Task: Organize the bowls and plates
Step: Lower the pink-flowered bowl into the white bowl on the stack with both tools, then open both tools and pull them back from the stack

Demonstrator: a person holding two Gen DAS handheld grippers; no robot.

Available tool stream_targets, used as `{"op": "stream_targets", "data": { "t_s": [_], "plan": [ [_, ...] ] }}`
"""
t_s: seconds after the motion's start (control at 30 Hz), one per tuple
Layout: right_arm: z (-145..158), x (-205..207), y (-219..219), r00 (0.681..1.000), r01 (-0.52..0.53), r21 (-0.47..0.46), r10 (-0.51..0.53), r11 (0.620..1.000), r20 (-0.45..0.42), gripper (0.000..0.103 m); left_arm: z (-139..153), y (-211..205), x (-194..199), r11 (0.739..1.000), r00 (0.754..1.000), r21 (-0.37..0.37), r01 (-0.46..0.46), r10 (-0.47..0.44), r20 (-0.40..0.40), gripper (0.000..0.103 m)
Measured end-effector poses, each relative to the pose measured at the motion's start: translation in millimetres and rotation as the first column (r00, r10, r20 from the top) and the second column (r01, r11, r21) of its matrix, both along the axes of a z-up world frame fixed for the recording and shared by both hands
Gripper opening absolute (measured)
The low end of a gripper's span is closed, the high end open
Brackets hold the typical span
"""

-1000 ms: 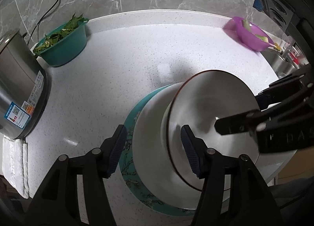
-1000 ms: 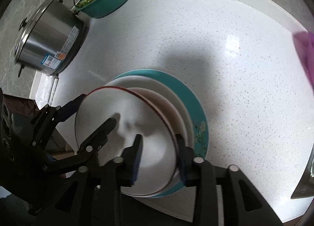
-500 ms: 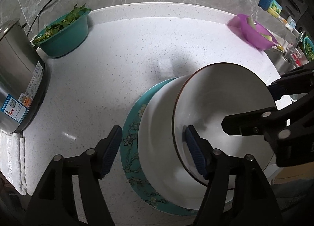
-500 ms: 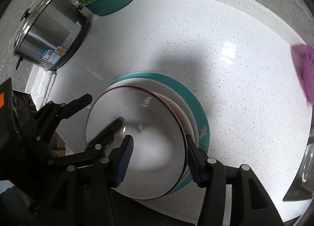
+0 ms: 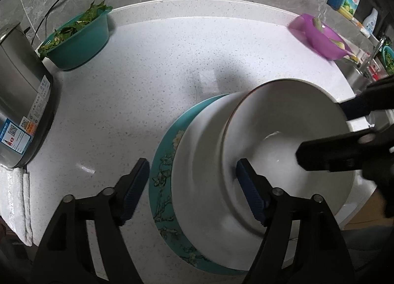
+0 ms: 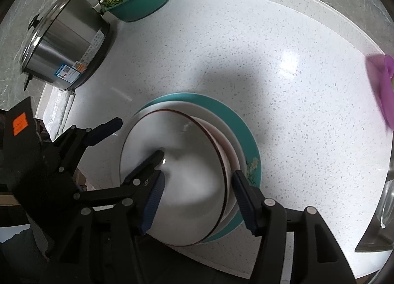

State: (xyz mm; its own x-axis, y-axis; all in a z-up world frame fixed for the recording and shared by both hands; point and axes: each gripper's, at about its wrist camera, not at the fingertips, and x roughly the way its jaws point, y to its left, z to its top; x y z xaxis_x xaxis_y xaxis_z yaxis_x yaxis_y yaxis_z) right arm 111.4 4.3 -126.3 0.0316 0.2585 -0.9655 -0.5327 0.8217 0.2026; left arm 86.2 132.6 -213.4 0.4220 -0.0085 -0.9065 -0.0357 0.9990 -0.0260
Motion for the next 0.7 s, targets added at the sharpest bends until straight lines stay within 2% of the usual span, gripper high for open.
{"op": "stream_targets", "data": {
  "t_s": [0.07, 0.3, 0.5, 0.57, 0.6, 0.63, 0.7],
  "plan": [
    [4.9, 1.9, -3.6, 1.0, 0.008, 0.02, -0.008, 1.0, 0.001, 0.074, 0.3, 1.1, -0.3, 1.0, 1.0, -0.005, -0.011, 0.011, 0.005, 0.074],
    [9.9, 11.5, -14.7, 0.999, 0.032, 0.049, -0.032, 0.998, 0.007, 0.074, 1.7, 1.4, -0.2, 1.0, 1.0, -0.008, -0.014, 0.014, 0.012, 0.074],
    [20.2, 14.0, -24.0, 0.998, 0.052, 0.118, -0.056, 0.992, 0.033, 0.074, 15.1, 6.0, -9.3, 0.999, 0.999, -0.024, -0.027, 0.028, 0.043, 0.074],
    [23.9, 12.8, -26.2, 0.996, 0.062, 0.147, -0.069, 0.987, 0.047, 0.076, 22.9, 10.9, -14.9, 0.998, 0.997, -0.045, -0.041, 0.044, 0.064, 0.084],
    [26.7, 11.7, -28.2, 0.995, 0.064, 0.162, -0.074, 0.985, 0.06, 0.08, 27.6, 13.3, -17.6, 0.997, 0.996, -0.055, -0.048, 0.052, 0.077, 0.096],
    [29.5, 9.9, -29.7, 0.994, 0.063, 0.179, -0.078, 0.982, 0.076, 0.083, 32.4, 15.7, -20.5, 0.997, 0.994, -0.058, -0.057, 0.062, 0.089, 0.103],
    [37.2, 4.8, -33.1, 0.99, 0.057, 0.217, -0.084, 0.975, 0.114, 0.089, 42.5, 20.6, -24.9, 0.996, 0.991, -0.047, -0.082, 0.086, 0.099, 0.103]
  ]
}}
